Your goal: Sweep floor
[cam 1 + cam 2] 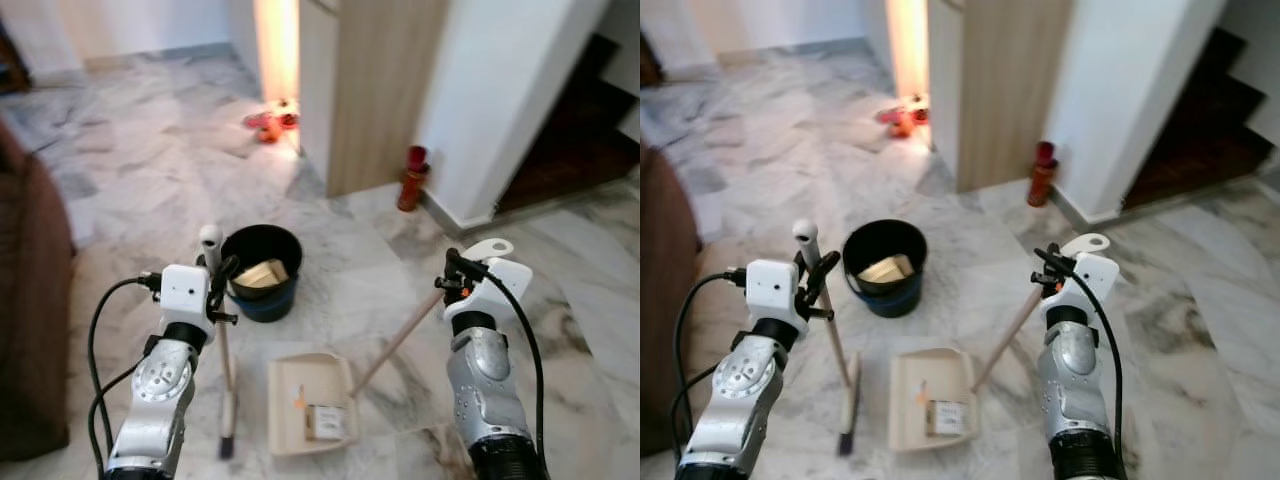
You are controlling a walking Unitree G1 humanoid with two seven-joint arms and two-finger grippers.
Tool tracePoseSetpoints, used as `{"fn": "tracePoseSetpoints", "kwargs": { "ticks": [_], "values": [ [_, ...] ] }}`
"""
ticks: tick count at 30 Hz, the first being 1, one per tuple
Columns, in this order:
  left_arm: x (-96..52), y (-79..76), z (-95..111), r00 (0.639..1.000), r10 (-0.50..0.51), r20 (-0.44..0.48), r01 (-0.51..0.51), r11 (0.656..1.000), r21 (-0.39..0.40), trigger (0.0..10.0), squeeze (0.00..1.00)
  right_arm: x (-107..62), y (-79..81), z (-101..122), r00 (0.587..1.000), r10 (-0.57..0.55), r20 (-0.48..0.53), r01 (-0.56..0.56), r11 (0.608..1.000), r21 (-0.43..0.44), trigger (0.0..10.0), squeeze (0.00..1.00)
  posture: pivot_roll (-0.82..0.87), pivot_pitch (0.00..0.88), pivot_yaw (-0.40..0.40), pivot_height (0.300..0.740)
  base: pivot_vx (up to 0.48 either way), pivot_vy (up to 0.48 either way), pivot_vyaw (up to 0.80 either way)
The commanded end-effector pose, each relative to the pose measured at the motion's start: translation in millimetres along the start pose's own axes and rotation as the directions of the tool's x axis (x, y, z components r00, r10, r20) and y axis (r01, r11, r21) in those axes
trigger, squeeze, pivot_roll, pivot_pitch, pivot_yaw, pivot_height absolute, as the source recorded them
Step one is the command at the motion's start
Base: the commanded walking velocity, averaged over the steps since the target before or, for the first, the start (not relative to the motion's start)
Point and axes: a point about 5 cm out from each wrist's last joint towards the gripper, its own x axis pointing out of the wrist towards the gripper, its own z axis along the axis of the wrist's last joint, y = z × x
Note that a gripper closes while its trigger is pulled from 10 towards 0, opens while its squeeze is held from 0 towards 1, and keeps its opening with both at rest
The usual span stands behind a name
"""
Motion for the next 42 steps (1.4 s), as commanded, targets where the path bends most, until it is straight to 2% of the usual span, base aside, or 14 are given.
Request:
{"fn": "tracePoseSetpoints", "kwargs": {
  "ticks": [1,9,42],
  "values": [
    [3.0,-6.4,9.6,0.999,-0.016,0.042,0.016,1.0,0.004,10.0,0.0,1.6,-7.3,10.0,0.998,-0.033,0.05,0.032,0.999,0.031,10.0,0.0,0.08,0.048,-0.033,0.74,0.0,0.0,0.0],
    [3.6,-4.5,9.4,0.999,-0.006,0.035,0.006,1.0,0.0,10.0,0.0,1.2,-8.7,9.8,0.998,-0.035,0.049,0.033,0.999,0.029,10.0,0.0,0.08,0.052,-0.032,0.74,0.0,0.0,0.0],
    [3.6,-4.2,9.0,1.0,0.007,0.028,-0.007,1.0,0.003,10.0,0.0,2.1,-5.1,12.5,0.998,0.011,0.058,-0.011,1.0,0.007,10.0,0.0,0.08,0.054,-0.04,0.74,0.301,0.0,0.19]
  ]
}}
